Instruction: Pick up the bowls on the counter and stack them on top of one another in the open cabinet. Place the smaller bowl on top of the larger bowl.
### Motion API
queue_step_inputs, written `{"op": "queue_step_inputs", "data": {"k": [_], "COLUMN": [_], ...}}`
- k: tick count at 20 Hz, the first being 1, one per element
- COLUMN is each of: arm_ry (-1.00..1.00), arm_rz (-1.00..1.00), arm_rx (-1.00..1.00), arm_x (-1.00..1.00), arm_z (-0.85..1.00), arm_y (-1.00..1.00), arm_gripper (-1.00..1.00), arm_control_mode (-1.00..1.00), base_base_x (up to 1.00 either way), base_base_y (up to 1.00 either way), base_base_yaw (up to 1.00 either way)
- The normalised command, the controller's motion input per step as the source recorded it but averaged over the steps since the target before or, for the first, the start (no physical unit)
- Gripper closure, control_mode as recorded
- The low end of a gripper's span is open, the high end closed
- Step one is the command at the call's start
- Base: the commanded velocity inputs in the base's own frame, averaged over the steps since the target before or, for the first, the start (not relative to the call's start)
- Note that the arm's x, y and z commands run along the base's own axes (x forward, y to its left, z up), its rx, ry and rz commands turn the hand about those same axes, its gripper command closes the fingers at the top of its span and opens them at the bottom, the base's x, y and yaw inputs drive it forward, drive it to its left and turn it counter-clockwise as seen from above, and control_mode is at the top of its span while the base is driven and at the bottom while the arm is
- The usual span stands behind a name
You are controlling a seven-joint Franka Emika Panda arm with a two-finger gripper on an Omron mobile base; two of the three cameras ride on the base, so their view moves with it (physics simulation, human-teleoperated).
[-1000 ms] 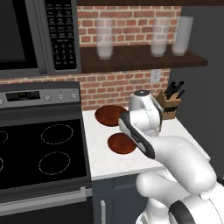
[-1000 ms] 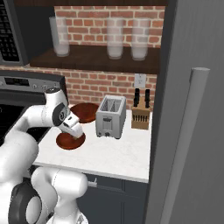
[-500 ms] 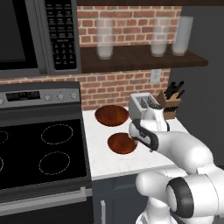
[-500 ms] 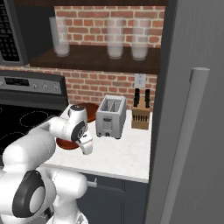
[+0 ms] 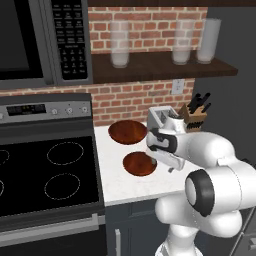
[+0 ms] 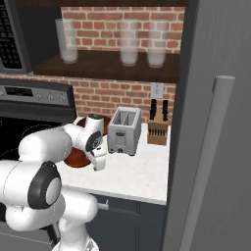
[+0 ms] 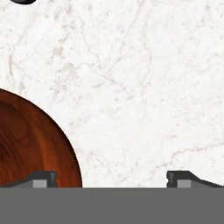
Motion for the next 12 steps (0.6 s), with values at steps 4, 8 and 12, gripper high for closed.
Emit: {"op": "queue_step_inputs", "data": {"k": [4,8,12], "arm_ry": [0.0,0.0,0.0], "arm_rz": [0.0,0.0,0.0], "arm_rx": [0.0,0.0,0.0], "arm_x": [0.0,0.02,0.19], "arm_z": [-0.08,-0.24,-0.11], "arm_y": [0.1,0.07,0.12], "arm_gripper": [-1.0,-1.0,-1.0], "arm_control_mode": [-1.0,-1.0,-1.0], "base_base_x": [0.0,0.0,0.0], "base_base_y": [0.0,0.0,0.0], "base_base_yaw": [0.0,0.0,0.0]}}
